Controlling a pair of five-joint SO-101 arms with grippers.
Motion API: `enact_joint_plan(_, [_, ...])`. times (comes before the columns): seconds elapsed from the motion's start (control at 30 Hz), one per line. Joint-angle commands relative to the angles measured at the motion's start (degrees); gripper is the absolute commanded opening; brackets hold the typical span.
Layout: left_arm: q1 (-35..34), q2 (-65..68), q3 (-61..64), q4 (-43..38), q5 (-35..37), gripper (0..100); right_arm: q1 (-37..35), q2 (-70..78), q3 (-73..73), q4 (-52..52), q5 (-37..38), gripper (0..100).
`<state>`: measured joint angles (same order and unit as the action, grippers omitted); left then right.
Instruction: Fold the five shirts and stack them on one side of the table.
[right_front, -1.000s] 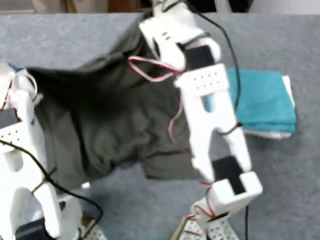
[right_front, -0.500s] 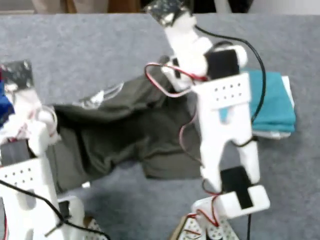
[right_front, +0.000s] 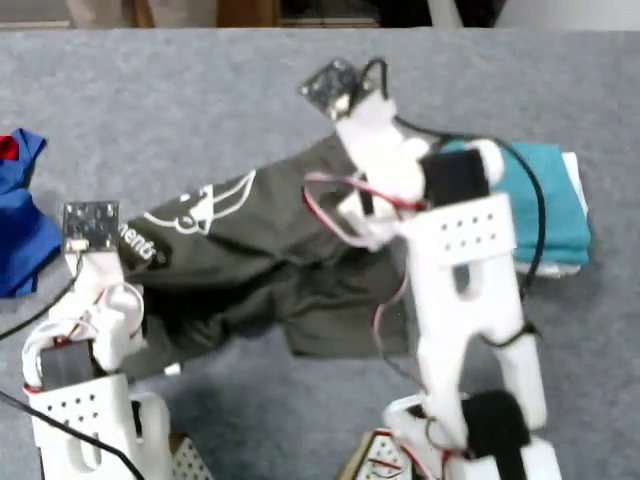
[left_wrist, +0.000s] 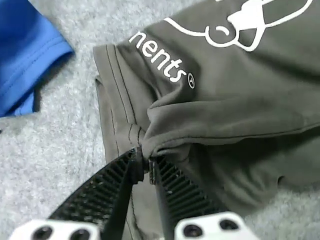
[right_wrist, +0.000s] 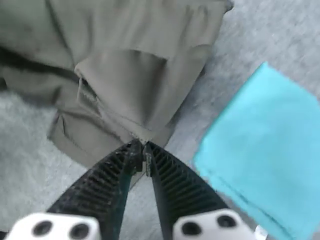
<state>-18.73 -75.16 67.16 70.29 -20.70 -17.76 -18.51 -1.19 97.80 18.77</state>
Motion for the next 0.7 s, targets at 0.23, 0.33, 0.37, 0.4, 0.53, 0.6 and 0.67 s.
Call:
enact_joint_plan(0.23, [-8.1, -2.4, -0.9, 2.3, -8.4, 2, 2.3, -17.8, 22.5, -3.3, 1.8, 0.4])
enact_joint_plan(0.33, [-8.6, -2.3, 1.4, 2.4, -9.8, 2, 5.7, -18.9, 26.2, -4.8, 4.1, 0.4])
enact_joint_plan(0.37, [-8.5, -2.4, 2.5, 2.4, -9.9, 2, 6.6, -19.0, 27.2, -5.1, 4.7, 0.4])
enact_joint_plan(0.4, [-8.5, -2.5, 3.5, 2.4, -9.9, 2, 7.5, -19.2, 28.3, -5.1, 5.1, 0.4])
enact_joint_plan(0.53, [-8.8, -2.6, 5.7, 3.5, -11.4, 2, 10.9, -19.3, 31.7, -5.2, 7.6, 0.4])
enact_joint_plan(0.6, [-8.5, -2.6, 6.0, 4.0, -11.4, 2, 10.9, -19.3, 33.2, -6.4, 8.4, 0.4])
enact_joint_plan(0.67, [-7.7, -2.4, 6.2, 4.3, -12.8, 2, 10.7, -19.3, 34.4, -7.6, 9.1, 0.4])
